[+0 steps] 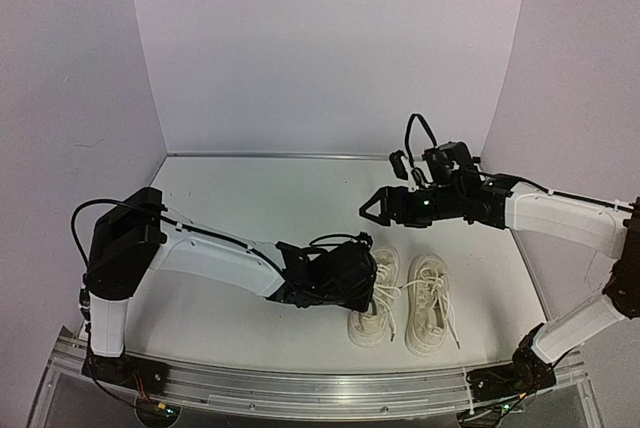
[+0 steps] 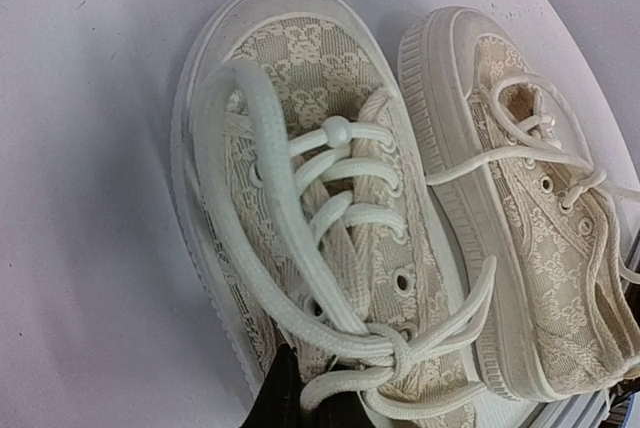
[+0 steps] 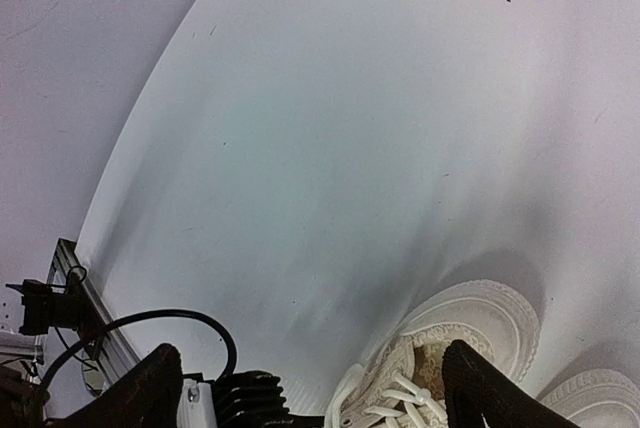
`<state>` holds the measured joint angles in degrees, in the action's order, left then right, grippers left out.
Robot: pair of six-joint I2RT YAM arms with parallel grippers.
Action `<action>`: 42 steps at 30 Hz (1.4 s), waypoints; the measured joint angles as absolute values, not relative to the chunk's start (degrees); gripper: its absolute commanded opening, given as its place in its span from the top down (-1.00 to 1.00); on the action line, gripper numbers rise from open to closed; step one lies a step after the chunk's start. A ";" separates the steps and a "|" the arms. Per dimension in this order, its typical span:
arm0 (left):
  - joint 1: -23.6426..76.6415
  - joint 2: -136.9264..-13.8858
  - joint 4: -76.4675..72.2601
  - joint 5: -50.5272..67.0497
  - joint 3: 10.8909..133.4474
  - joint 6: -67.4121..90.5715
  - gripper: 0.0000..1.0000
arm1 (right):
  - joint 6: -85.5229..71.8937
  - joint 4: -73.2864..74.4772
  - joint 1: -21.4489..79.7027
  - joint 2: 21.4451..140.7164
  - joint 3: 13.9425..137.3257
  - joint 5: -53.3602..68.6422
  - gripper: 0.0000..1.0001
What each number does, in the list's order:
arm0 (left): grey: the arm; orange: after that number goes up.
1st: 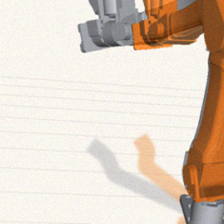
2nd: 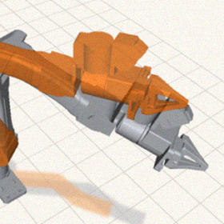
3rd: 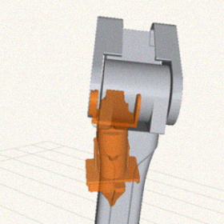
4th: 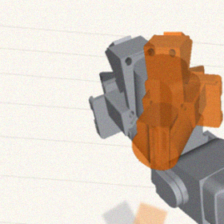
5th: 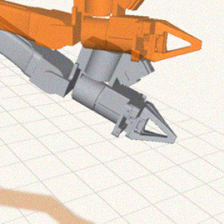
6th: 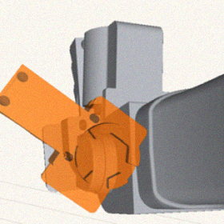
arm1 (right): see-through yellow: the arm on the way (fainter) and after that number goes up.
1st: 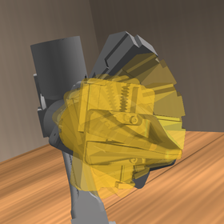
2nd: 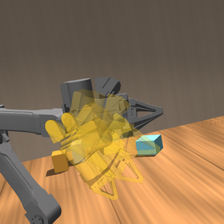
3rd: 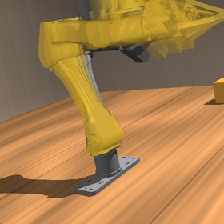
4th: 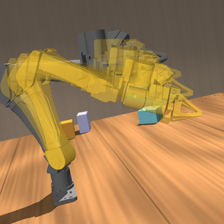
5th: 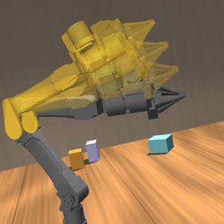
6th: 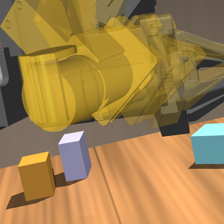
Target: Tie the shoes
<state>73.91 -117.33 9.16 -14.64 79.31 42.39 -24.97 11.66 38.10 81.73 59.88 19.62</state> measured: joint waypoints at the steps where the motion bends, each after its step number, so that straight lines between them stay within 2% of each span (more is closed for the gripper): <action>1: 74.38 -117.56 9.58 -15.39 79.79 42.62 1.00 | -24.97 11.67 38.02 81.73 59.88 19.49 -0.73; 2: 74.85 -117.77 10.16 -15.92 80.29 42.73 0.94 | -24.97 11.67 37.95 81.73 59.88 19.39 -0.74; 3: 75.26 -118.00 10.63 -16.33 80.82 42.89 0.77 | -24.96 11.67 37.91 81.73 59.88 19.33 -0.77; 5: 75.89 -118.32 10.99 -16.75 81.49 43.35 0.19 | -24.92 11.66 37.89 81.73 59.88 19.31 -0.94; 6: 76.14 -118.37 10.99 -16.85 81.60 43.44 -0.14 | -24.84 11.67 37.89 81.73 59.88 19.30 -0.96; 11: 76.66 -117.74 10.98 -18.06 81.60 43.06 -0.96 | -24.69 11.72 37.89 81.73 59.96 19.14 -0.97; 20: 72.93 -103.23 14.57 -19.63 79.73 30.84 -0.99 | -24.48 10.68 37.45 81.71 64.93 19.84 -0.97; 28: 49.28 -84.32 18.34 -13.77 70.94 22.86 -0.99 | -24.50 4.72 37.34 81.42 63.65 19.11 -0.96; 33: 44.62 -82.40 22.38 -10.08 68.01 20.46 -0.99 | -24.54 -1.83 37.34 82.63 58.93 19.47 -0.97; 42: 43.75 -82.19 25.88 -7.50 56.27 21.01 -0.99 | -26.34 -9.93 37.34 85.25 48.93 23.00 -0.97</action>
<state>43.75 -82.19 25.88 -7.50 56.27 21.01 -26.34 -9.93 37.34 85.25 48.93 23.00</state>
